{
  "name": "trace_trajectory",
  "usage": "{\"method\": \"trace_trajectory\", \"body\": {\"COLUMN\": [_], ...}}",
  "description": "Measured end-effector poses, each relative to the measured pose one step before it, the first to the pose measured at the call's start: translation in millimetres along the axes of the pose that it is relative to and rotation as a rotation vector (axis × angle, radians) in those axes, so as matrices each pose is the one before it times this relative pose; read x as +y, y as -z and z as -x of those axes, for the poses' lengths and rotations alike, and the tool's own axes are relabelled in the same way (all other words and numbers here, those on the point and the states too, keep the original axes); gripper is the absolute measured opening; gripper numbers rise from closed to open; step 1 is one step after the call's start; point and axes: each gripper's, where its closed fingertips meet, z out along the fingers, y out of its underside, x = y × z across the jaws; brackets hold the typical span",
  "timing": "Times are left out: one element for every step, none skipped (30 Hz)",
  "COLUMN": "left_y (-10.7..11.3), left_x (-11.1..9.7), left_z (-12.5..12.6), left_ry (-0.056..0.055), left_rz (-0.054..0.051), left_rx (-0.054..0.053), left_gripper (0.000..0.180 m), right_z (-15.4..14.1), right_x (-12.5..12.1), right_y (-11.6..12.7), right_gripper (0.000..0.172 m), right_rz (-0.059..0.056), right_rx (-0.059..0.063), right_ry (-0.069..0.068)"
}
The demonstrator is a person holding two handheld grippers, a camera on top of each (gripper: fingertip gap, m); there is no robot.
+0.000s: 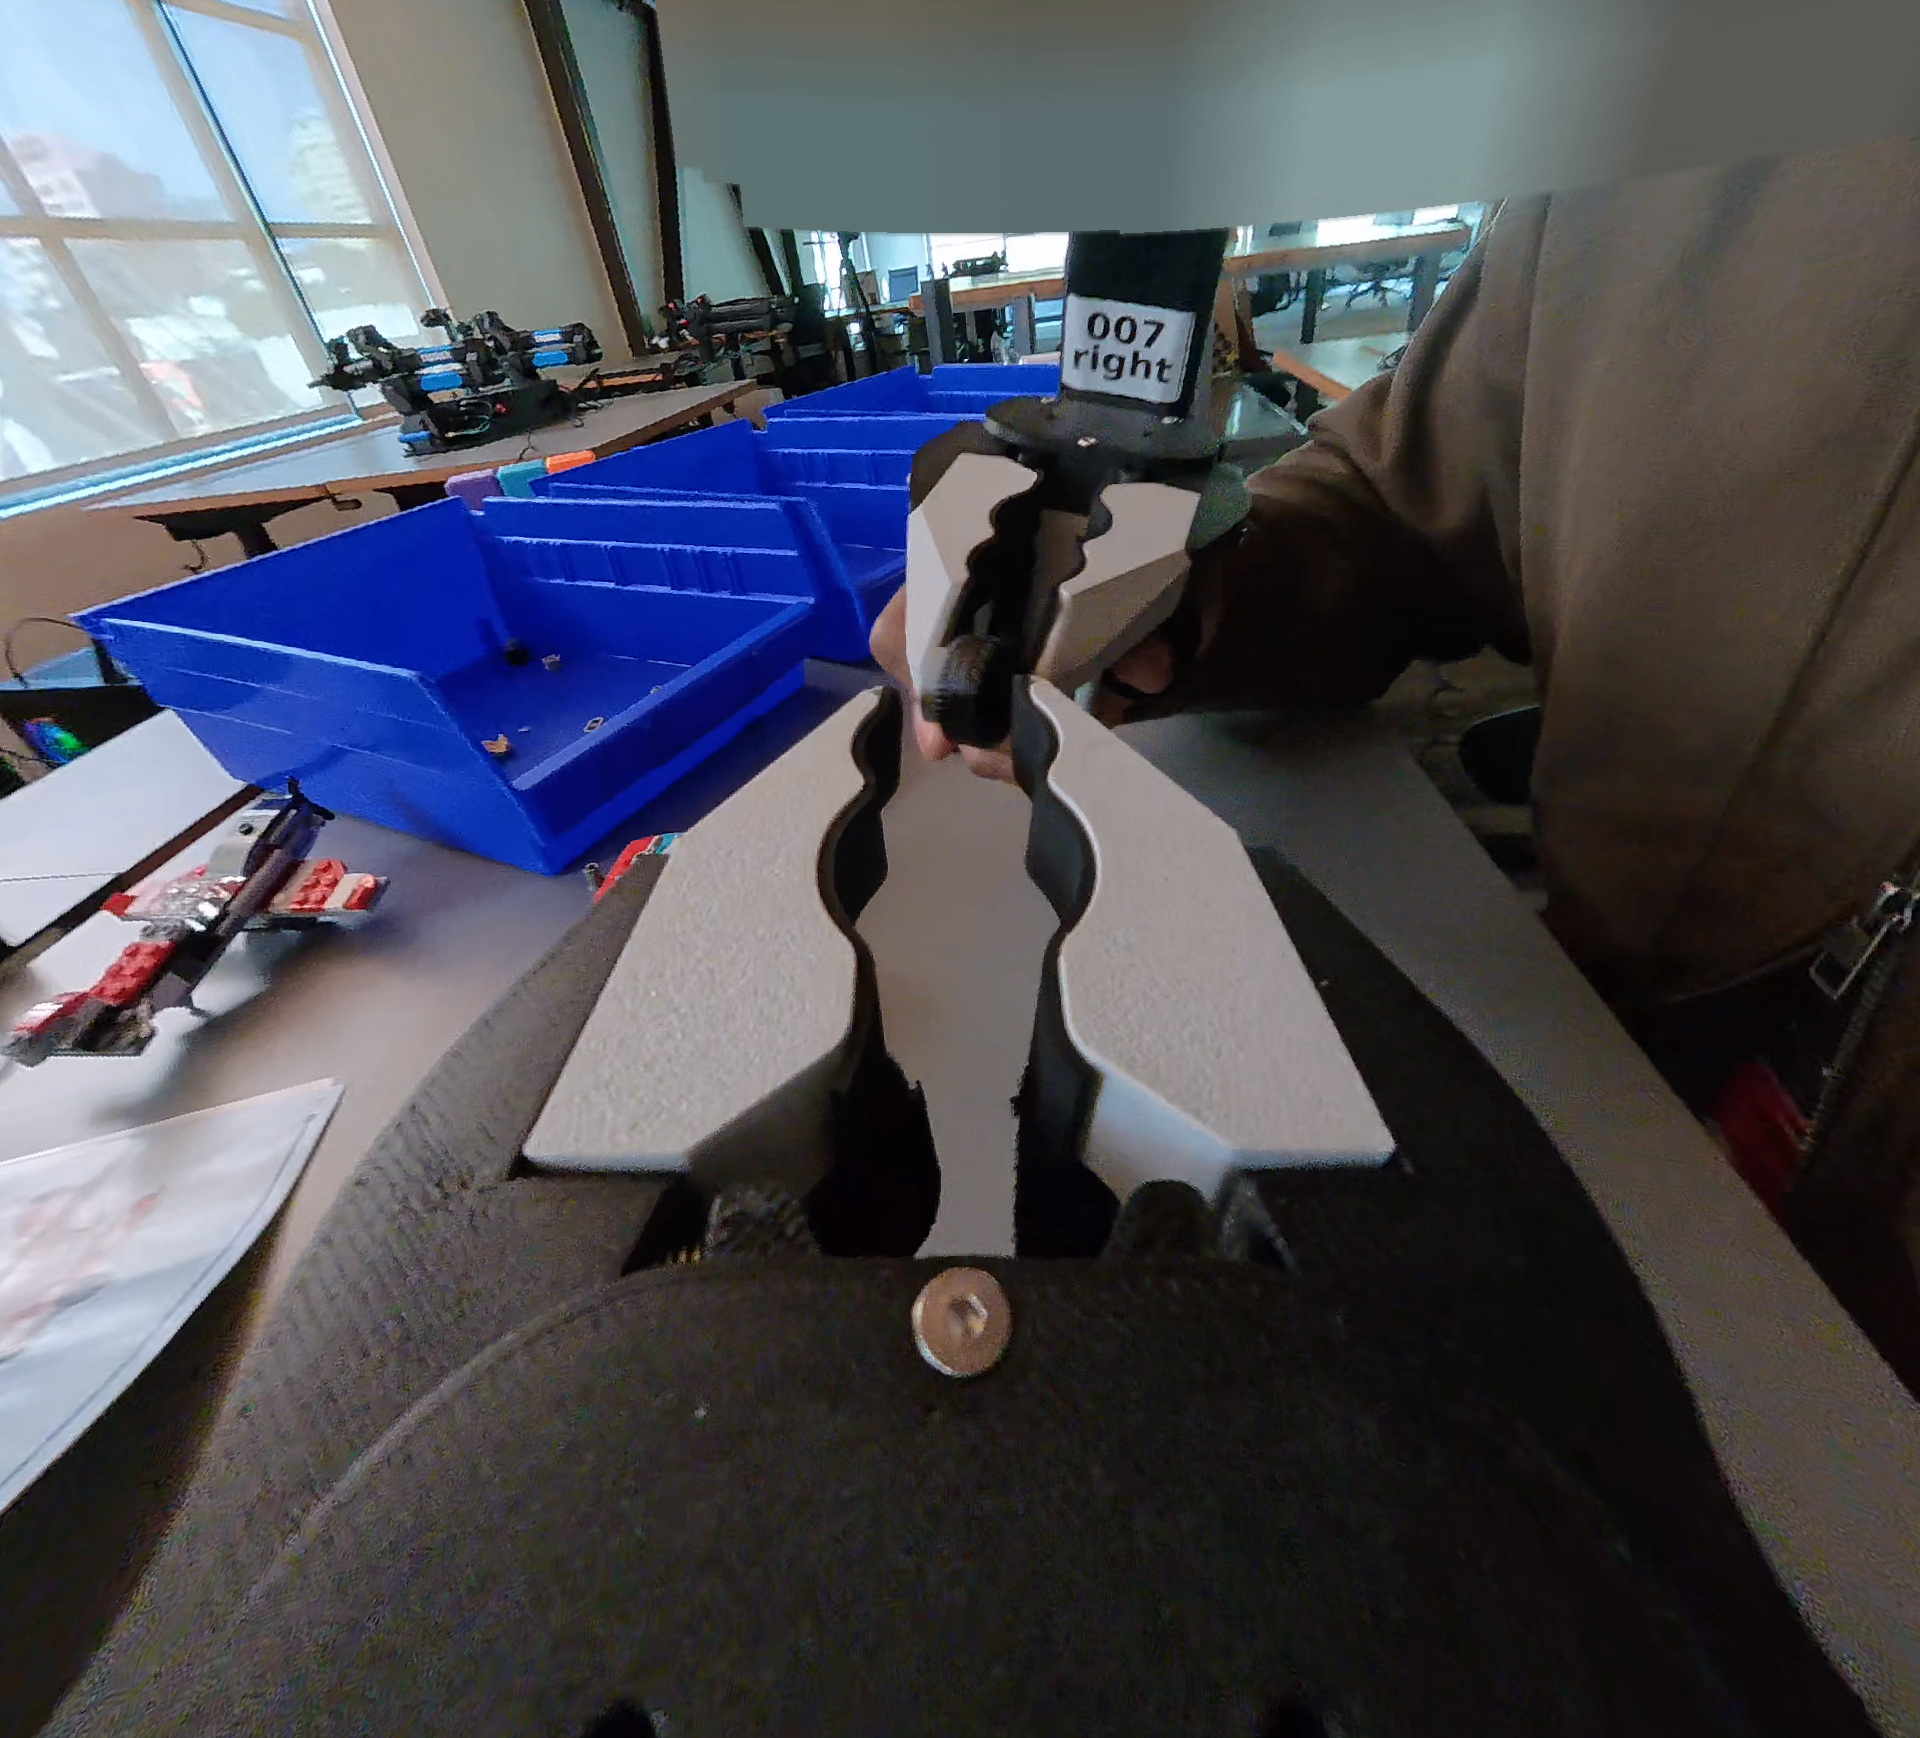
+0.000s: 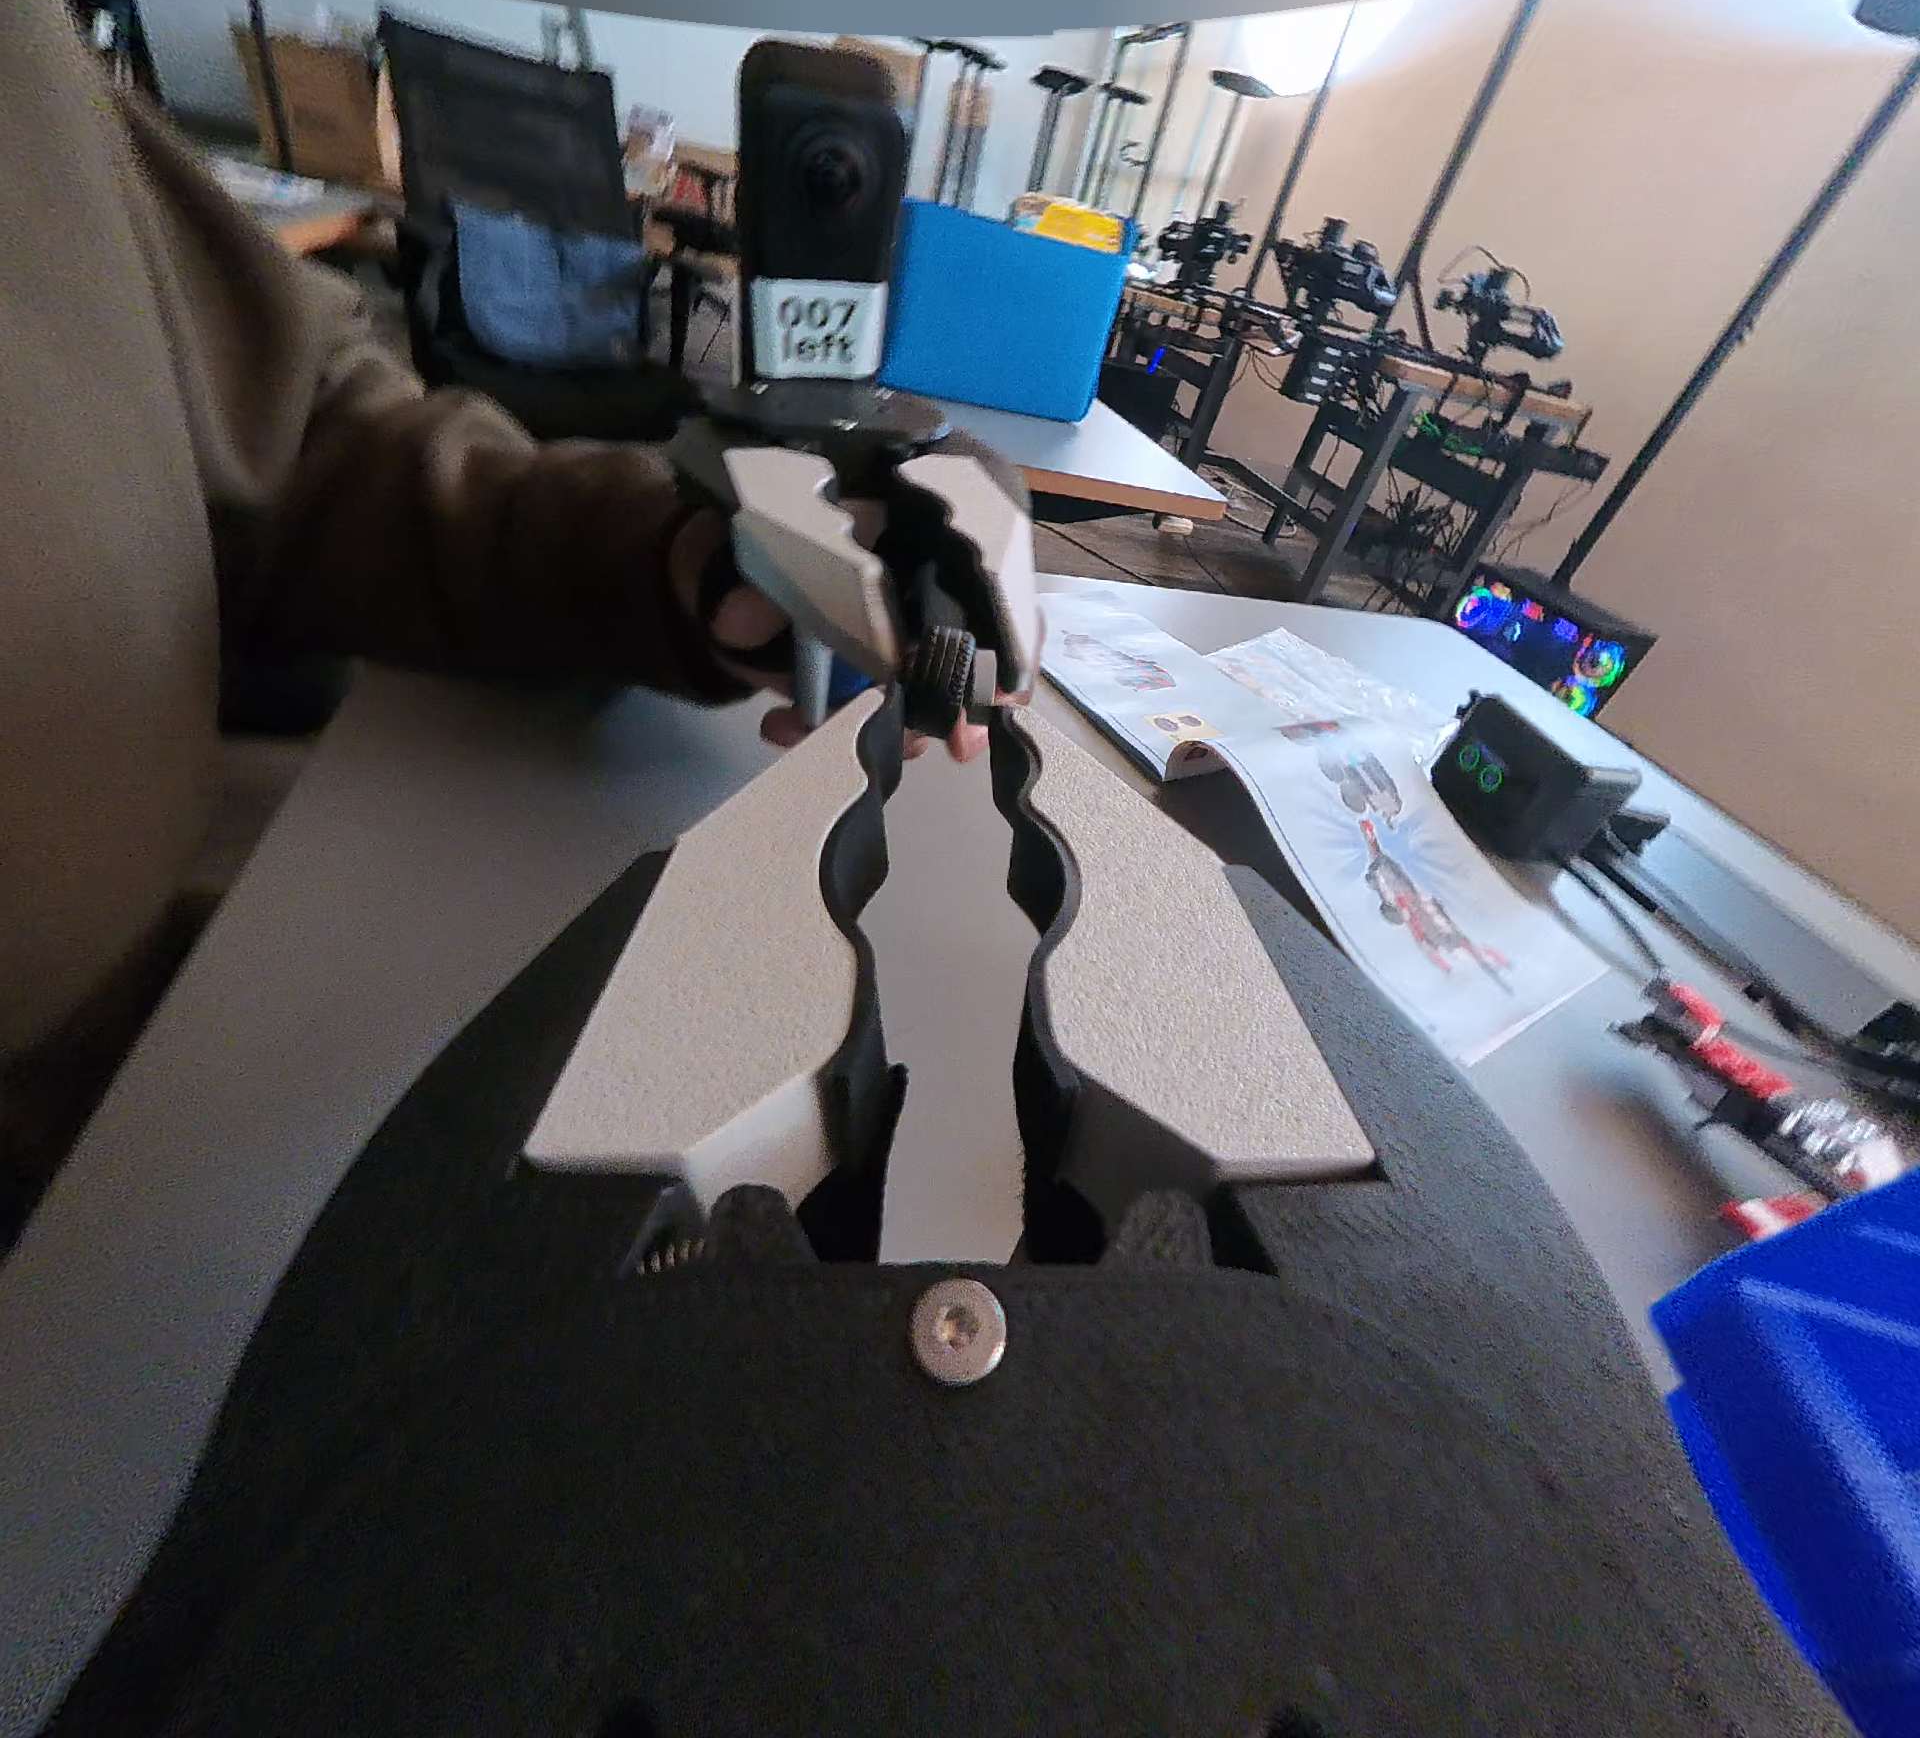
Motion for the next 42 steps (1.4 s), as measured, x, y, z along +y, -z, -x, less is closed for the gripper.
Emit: {"method": "trace_trajectory", "body": {"left_y": [0.47, 0.58, 0.02, -0.49, -0.89, 0.02, 0.01, -0.42, -0.47, -0.39, -0.38, -0.02, -0.07, -0.13, -0.17, -0.08, 0.13, 0.02, -0.06, -0.25, -0.16, -0.21, -0.2, -0.19, -0.11, -0.1, 0.09, 0.05, 0.17, -0.08, -0.27, -0.46, -0.4, -0.16, -0.03, 0.02, 0.07, 0.07, 0.13, 0.2, -0.02, 0.0], "left_x": [0.48, -0.04, -0.33, 0.36, 1.26, -0.03, 0.12, 0.13, -0.31, -0.25, 0.23, -0.08, -0.39, -0.82, -0.94, -1.08, -1.02, -0.91, -1.04, -0.65, -0.53, -0.26, -0.33, -0.56, -0.53, -0.68, -0.85, -1.03, -1.32, -1.16, -0.14, 0.21, 0.19, 0.1, -0.3, -0.39, -0.54, -0.54, -0.76, -0.72, -0.69, -0.89], "left_z": [0.51, -2.01, -2.68, -3.64, -3.09, -1.49, -0.8, -1.27, -1.16, -1.2, -1.01, -1.14, -0.53, -0.17, -0.16, 0.42, 0.17, 0.06, -0.1, 0.1, 0.11, 0.15, 0.14, -0.06, -0.23, -0.21, -0.38, 0.01, -0.4, -0.64, -0.94, -1.22, -1.31, -0.89, -0.77, -1.33, -1.06, -0.93, -1.07, -1.17, -1.13, -1.67], "left_ry": [-0.0163, -0.0138, -0.0111, -0.013, -0.0163, -0.0157, -0.0125, -0.0095, -0.008, -0.0052, -0.0018, -0.0069, -0.0109, -0.0106, -0.01, -0.0109, -0.0129, -0.0111, -0.0117, -0.0105, -0.0069, -0.0059, -0.0047, -0.0026, -0.0032, -0.0063, -0.0063, -0.0067, -0.0066, -0.0057, -0.0068, -0.0087, -0.0058, -0.004, -0.0031, 0.0011, 0.0039, 0.0025, 0.0046, 0.0062, 0.005, 0.0065], "left_rz": [0.0065, 0.0021, -0.0004, 0.0026, 0.0073, 0.0, 0.0026, 0.0012, -0.0039, -0.0058, -0.0028, -0.0057, -0.0086, -0.0116, -0.011, -0.0097, -0.0087, -0.0073, -0.0076, -0.0059, -0.0052, -0.0044, -0.0041, -0.0049, -0.0042, -0.0031, -0.0033, -0.0038, -0.0049, -0.0037, 0.0015, 0.0022, 0.0023, 0.0017, -0.0004, -0.0015, -0.0024, -0.0031, -0.0042, -0.0047, -0.0052, -0.0066], "left_rx": [-0.0075, 0.009, 0.0112, 0.0141, 0.0108, 0.0024, 0.0004, 0.003, 0.0006, 0.0036, 0.0053, 0.0055, 0.0001, -0.0049, -0.005, -0.0081, -0.0066, -0.0059, -0.006, -0.0072, -0.0061, -0.0059, -0.0062, -0.0039, -0.0037, -0.0039, -0.0027, -0.0051, -0.0023, 0.0001, 0.0012, 0.0023, 0.0033, 0.0037, 0.0031, 0.0081, 0.0082, 0.0061, 0.0087, 0.0091, 0.0088, 0.0121], "left_gripper": [0.021, 0.022, 0.021, 0.02, 0.019, 0.018, 0.018, 0.017, 0.016, 0.016, 0.015, 0.015, 0.014, 0.014, 0.014, 0.014, 0.014, 0.014, 0.014, 0.014, 0.014, 0.014, 0.014, 0.014, 0.014, 0.014, 0.014, 0.014, 0.014, 0.014, 0.014, 0.014, 0.014, 0.014, 0.014, 0.014, 0.014, 0.014, 0.014, 0.014, 0.014, 0.014], "right_z": [2.71, 2.11, 1.62, 1.87, 2.14, 1.79, 1.54, 1.49, 1.54, 1.82, 1.62, 0.97, 0.26, 0.41, 0.64, 0.17, 0.36, 0.68, 0.69, 0.27, -0.09, -0.33, -0.57, 0.0, 0.05, 0.63, -1.34, 0.31, 1.02, 0.56, 0.77, 1.06, 1.08, 0.89, 0.73, 1.04, 1.04, 0.87, 0.94, 0.99, 1.02, 1.38], "right_x": [0.16, -0.05, -0.01, 0.41, 0.42, 0.14, -0.04, 0.05, -0.16, -0.27, -0.2, 0.02, -0.15, -0.57, -0.79, -0.47, -0.52, -0.87, -0.9, -0.86, -0.34, 0.04, 0.1, -0.39, -0.63, -0.78, -0.29, 0.76, 0.46, 0.1, -0.16, -0.5, -0.38, -0.47, -0.62, -0.88, -0.99, -0.88, -1.06, -1.07, -1.09, -1.3], "right_y": [0.35, 0.31, 0.22, -0.06, 0.05, 0.16, 0.41, 0.12, 0.27, 0.38, 0.23, 0.35, 0.43, 0.18, 0.05, 0.0, -0.1, -0.23, -0.21, -0.45, -0.19, -0.03, 0.24, 0.27, -0.12, -0.29, -0.65, 0.76, 0.73, 0.15, -0.09, -0.02, 0.01, 0.07, 0.04, 0.25, 0.1, 0.21, 0.07, 0.16, 0.19, 0.32], "right_gripper": [0.016, 0.016, 0.016, 0.016, 0.016, 0.016, 0.016, 0.016, 0.016, 0.016, 0.016, 0.016, 0.016, 0.016, 0.016, 0.016, 0.017, 0.017, 0.016, 0.016, 0.016, 0.016, 0.016, 0.017, 0.017, 0.017, 0.017, 0.017, 0.017, 0.017, 0.017, 0.017, 0.017, 0.017, 0.017, 0.017, 0.017, 0.017, 0.017, 0.016, 0.016, 0.016], "right_rz": [0.0076, 0.0062, 0.0055, 0.0067, 0.0059, 0.0025, 0.0005, 0.0003, -0.0027, -0.005, -0.0052, -0.0055, -0.007, -0.0084, -0.0079, -0.0058, -0.0048, -0.0048, -0.0048, -0.0039, -0.0023, -0.0007, -0.0007, -0.0014, -0.0017, -0.0021, -0.0015, 0.0014, 0.0016, -0.0002, -0.0009, -0.002, -0.0019, -0.0014, -0.0022, -0.0036, -0.004, -0.0045, -0.0059, -0.0066, -0.0073, -0.0096], "right_rx": [-0.0105, -0.006, -0.0032, -0.0049, -0.0055, -0.0022, -0.0046, -0.0054, -0.0059, -0.0066, -0.0065, -0.0055, -0.0019, 0.001, 0.0019, 0.0046, 0.0054, 0.006, 0.0059, 0.0061, 0.0052, 0.0031, 0.0028, 0.002, 0.0023, 0.0023, 0.0017, 0.0018, 0.0001, -0.0007, -0.0013, -0.0019, -0.0011, 0.0007, 0.0025, 0.0006, -0.0005, -0.0005, -0.0028, -0.0047, -0.006, -0.0089], "right_ry": [0.0311, 0.0307, 0.0297, 0.0269, 0.0248, 0.0222, 0.0151, 0.0081, 0.0059, 0.0042, 0.0032, 0.0024, 0.0011, -0.0003, -0.0006, -0.0006, 0.0004, 0.002, 0.0033, 0.0042, 0.0049, 0.0041, 0.0035, 0.0053, 0.0064, 0.0072, 0.008, 0.0078, 0.0068, 0.0054, 0.0045, 0.0064, 0.0104, 0.0131, 0.015, 0.0151, 0.0121, 0.0076, 0.0028, -0.0019, -0.004, -0.0061]}}
